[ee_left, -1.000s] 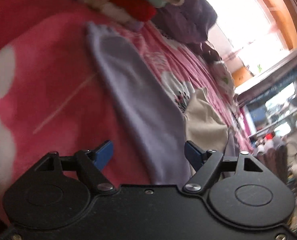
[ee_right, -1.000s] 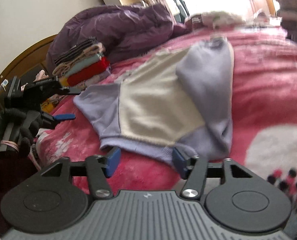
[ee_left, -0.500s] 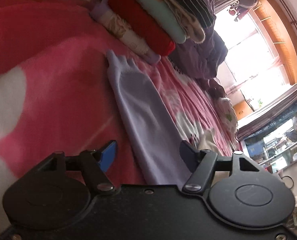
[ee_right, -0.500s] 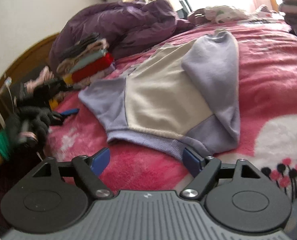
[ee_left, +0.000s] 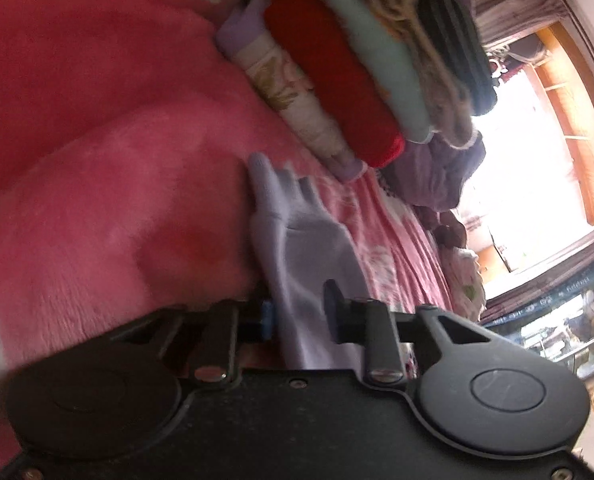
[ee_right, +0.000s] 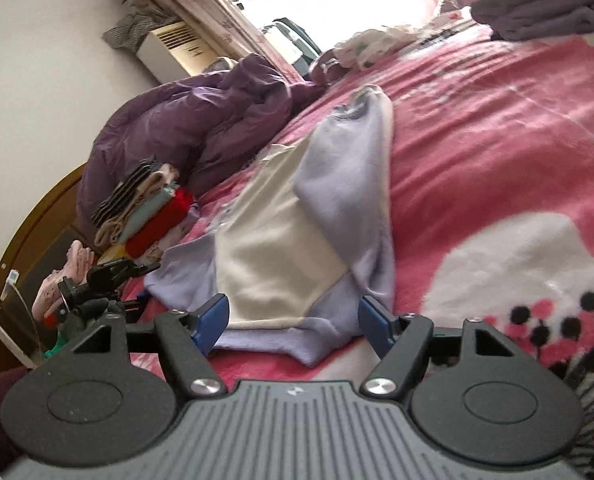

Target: Fold clothes

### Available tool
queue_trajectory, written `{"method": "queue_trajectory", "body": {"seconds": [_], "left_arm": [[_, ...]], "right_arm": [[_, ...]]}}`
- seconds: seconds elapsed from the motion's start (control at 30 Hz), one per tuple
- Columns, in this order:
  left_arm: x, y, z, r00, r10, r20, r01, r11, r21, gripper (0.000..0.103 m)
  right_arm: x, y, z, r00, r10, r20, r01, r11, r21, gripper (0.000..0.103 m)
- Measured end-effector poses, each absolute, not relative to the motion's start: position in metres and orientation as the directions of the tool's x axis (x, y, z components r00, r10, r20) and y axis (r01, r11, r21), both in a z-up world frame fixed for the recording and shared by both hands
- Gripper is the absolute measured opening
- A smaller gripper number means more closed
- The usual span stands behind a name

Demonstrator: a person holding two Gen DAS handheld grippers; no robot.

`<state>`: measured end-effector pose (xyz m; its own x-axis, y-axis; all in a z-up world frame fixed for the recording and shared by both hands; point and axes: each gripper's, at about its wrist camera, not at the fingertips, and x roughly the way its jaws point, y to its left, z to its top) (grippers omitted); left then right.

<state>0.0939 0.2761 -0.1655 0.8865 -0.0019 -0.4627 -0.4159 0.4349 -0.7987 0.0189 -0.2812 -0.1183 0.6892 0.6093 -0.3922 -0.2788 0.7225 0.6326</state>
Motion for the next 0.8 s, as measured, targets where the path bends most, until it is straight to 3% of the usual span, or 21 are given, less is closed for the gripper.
{"method": "queue_trajectory", "body": {"seconds": [0.1, 0.17, 0.23, 0.4, 0.63, 0.8], "left_arm": [[0.097, 0.275, -0.165, 0.89, 0.0, -0.456, -0.411, 0.435, -0.801, 0.016], [0.1, 0.272, -0.16, 0.891, 0.007, -0.455, -0.405, 0.468, -0.786, 0.006], [0.1, 0.263, -0.152, 0.89, 0.03, -0.454, -0.402, 0.522, -0.752, 0.002], [0.108, 0.22, -0.116, 0.91, 0.05, -0.412, -0.316, 0.726, -0.61, 0.001], [0.115, 0.12, -0.078, 0.944, 0.017, -0.329, -0.09, 0.974, -0.209, 0.001], [0.112, 0.04, -0.089, 0.933, -0.087, -0.35, 0.116, 0.991, 0.063, 0.001]], "right_arm": [[0.023, -0.276, -0.123, 0.682, 0.604, -0.412, -0.276, 0.735, 0.62, 0.072], [0.025, -0.274, -0.124, 0.678, 0.603, -0.421, -0.279, 0.741, 0.611, 0.072], [0.025, -0.272, -0.125, 0.675, 0.602, -0.426, -0.283, 0.745, 0.604, 0.072], [0.022, -0.274, -0.125, 0.673, 0.606, -0.425, -0.286, 0.743, 0.606, 0.071], [0.018, -0.275, -0.12, 0.676, 0.605, -0.421, -0.289, 0.744, 0.603, 0.071], [0.021, -0.275, -0.117, 0.679, 0.622, -0.389, -0.264, 0.702, 0.661, 0.069]]}}
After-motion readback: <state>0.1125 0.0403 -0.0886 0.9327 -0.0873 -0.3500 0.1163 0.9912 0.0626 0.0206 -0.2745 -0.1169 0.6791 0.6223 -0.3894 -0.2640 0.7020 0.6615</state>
